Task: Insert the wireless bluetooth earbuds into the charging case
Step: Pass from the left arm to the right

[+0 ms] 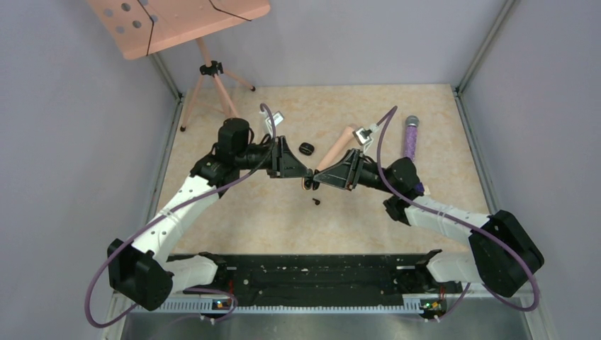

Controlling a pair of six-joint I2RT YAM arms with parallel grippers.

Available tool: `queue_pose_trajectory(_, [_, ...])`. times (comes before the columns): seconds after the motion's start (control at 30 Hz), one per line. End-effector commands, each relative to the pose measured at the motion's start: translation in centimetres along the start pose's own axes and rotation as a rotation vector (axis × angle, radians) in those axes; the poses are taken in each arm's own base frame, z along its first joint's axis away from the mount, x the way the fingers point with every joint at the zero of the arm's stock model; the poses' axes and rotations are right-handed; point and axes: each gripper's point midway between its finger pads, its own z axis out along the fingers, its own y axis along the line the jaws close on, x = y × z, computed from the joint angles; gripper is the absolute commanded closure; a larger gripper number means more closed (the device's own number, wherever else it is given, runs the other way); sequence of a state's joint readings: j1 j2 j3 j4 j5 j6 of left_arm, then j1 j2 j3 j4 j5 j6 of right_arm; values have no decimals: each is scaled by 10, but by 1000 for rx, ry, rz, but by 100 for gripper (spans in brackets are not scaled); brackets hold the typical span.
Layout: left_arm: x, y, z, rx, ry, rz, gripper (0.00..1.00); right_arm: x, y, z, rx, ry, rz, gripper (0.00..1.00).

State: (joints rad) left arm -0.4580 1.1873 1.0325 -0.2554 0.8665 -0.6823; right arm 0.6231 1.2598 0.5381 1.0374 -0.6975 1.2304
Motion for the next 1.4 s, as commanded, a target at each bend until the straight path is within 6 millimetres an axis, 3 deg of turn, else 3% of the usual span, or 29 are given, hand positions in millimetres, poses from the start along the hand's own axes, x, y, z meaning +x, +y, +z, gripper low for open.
queue_pose_trajectory(0.0, [-7,-12,-3,34,-19,50,100,-14,14,5,-30,-24,-67,60])
queue_pose_trajectory(0.3, [-6,-11,-3,34,-18,53,100,-13,9,4,-16,-26,-51,97])
queue_pose_trajectory(0.43, [-6,-10,-2,33,-17,60,100,-13,9,4,-10,-29,-46,100])
queue_pose_trajectory(0.47, [-5,-9,-2,31,-14,60,95,-13,9,4,-10,-31,-47,100])
queue_pose_trajectory(0.57, [-6,-3,-1,-1,-15,51,42,-12,5,3,12,-33,-43,100])
queue_pose_trajectory(0.63, [-8,3,-1,-34,-27,52,13,-11,-3,1,54,-32,-41,100])
queue_pose_trajectory(0.67, [-9,7,-1,-60,-34,50,6,-9,-7,-2,78,-34,-42,100])
queue_pose_trajectory(0.87, [-18,35,-12,-251,-104,64,1,-14,-47,-39,276,-59,-37,100])
queue_pose_trajectory(0.93, [-19,60,-18,-379,-129,50,1,-14,-67,-59,387,-46,-35,100])
queue_pose_trajectory(1.17, [21,112,-4,-499,-64,-29,1,-12,-101,-118,587,-29,8,100])
queue_pose_trajectory(1.27, [34,126,11,-567,-25,2,2,-14,-109,-131,632,-38,35,100])
queue_pose_trajectory(1.37, [48,144,27,-640,27,38,11,-15,-113,-138,659,-42,56,100])
